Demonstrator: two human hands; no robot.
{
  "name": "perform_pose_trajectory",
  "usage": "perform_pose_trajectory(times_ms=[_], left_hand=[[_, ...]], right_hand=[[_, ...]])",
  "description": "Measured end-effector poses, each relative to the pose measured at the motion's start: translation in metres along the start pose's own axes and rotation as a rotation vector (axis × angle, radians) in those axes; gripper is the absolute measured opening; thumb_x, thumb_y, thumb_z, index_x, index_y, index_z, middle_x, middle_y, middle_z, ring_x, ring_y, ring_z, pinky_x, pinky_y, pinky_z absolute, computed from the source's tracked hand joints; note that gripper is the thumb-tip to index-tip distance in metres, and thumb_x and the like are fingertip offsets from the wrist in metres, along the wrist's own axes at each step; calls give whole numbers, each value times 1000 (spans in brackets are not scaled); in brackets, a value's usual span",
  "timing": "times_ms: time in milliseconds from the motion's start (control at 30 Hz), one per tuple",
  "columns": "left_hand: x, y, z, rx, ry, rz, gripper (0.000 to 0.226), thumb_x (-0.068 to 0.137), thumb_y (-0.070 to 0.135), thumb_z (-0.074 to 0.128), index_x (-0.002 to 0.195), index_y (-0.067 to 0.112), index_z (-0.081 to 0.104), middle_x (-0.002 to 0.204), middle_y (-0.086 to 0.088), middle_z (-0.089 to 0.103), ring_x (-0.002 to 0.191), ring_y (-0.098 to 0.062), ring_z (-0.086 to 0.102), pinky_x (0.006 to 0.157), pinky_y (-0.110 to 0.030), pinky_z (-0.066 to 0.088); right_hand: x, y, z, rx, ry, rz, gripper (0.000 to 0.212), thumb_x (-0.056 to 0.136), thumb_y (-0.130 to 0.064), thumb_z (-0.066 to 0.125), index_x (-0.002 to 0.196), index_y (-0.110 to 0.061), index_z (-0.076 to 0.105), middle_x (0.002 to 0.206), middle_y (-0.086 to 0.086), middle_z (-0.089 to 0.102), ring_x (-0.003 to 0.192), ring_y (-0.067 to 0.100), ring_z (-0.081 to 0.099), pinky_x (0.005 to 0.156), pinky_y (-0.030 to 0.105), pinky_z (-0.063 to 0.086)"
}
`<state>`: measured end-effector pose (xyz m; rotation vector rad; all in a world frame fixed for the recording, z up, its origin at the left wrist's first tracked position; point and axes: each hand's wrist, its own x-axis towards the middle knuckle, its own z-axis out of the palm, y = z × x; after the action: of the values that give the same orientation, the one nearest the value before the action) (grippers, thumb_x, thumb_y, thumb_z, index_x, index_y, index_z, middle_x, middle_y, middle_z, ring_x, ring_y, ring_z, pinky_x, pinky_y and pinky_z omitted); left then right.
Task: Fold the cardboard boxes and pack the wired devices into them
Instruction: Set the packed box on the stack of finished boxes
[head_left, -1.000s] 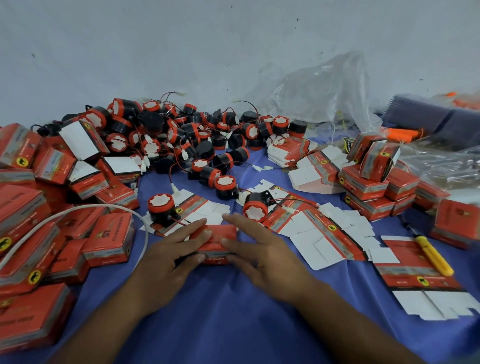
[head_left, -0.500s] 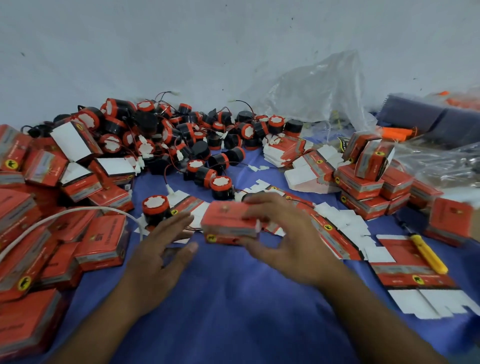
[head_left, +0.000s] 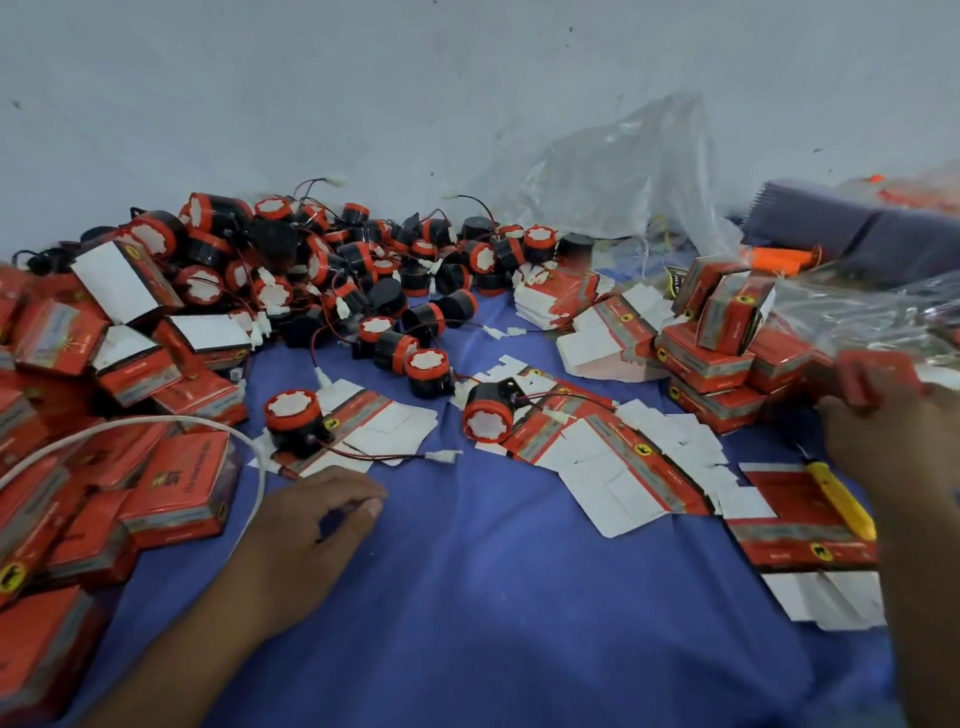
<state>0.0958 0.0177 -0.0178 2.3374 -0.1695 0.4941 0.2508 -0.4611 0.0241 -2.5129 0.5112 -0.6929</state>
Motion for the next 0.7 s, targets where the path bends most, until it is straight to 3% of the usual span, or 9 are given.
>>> perform_pose_trajectory(times_ms=[67,167,267,400,500,533,600,633,700], left_hand=[[1,0,0,4,-5,-1,16,90,5,67,96,17,74,101,13,69,100,12,56,82,2,37],[1,0,-1,-1,-10,-8,16,89,4,67,96,17,74,100,13,70,99,14,56,82,4,36],[0,0,-1,-8,-8,-2,18,89,3,68,94,19,74,100,14,70,99,14,56,82,3,37],[-1,-2,-1,-28,-14,-19,24,90,7,67,95,30,71,101,19,69,101,11,57,82,1,39],[-1,-4,-2,-19,-33,-15,21,91,11,66,96,31,71,101,20,68,102,9,57,82,0,40],[-1,-4,-2,-15,-37,-10,20,92,11,66,96,30,71,101,20,68,102,8,57,82,0,40],[-1,-4,-2,-9,-37,-5,19,92,11,65,96,28,72,100,19,68,102,8,57,81,-1,40],[-1,-3,-2,-9,-38,-6,19,92,11,65,96,28,72,100,19,68,102,8,57,82,-1,40],[-1,-3,-1,-11,-42,-7,19,92,11,65,97,28,71,101,19,68,102,8,57,82,-1,40]], right_hand=[[-6,-8,1,-24,-24,78,43,83,-40,55,116,-12,57,119,36,56,118,51,49,106,53,40],[-8,-16,7,108,57,112,64,85,-32,72,133,-3,43,138,32,43,132,46,37,114,50,28],[-13,-25,11,203,136,161,63,83,-28,79,129,-5,43,143,27,37,131,47,38,111,55,34],[-24,-41,6,4,92,70,52,86,-28,73,128,-6,52,151,26,25,137,47,26,116,55,25],[-37,-55,-8,-24,122,-58,28,87,-22,68,108,-3,65,126,27,54,117,45,48,103,51,40],[-44,-60,-13,4,89,-131,18,89,-20,65,94,-3,69,102,20,66,97,39,59,85,47,48],[-62,-77,-20,18,-86,-210,26,93,-25,65,74,-7,68,67,6,65,65,26,60,60,34,45],[-71,-86,-19,-28,-221,-231,33,94,-34,65,74,-8,68,66,5,65,64,25,60,59,32,44],[-86,-99,-5,-238,-488,-274,44,92,-55,62,100,-13,70,94,7,70,86,25,63,71,33,47]])
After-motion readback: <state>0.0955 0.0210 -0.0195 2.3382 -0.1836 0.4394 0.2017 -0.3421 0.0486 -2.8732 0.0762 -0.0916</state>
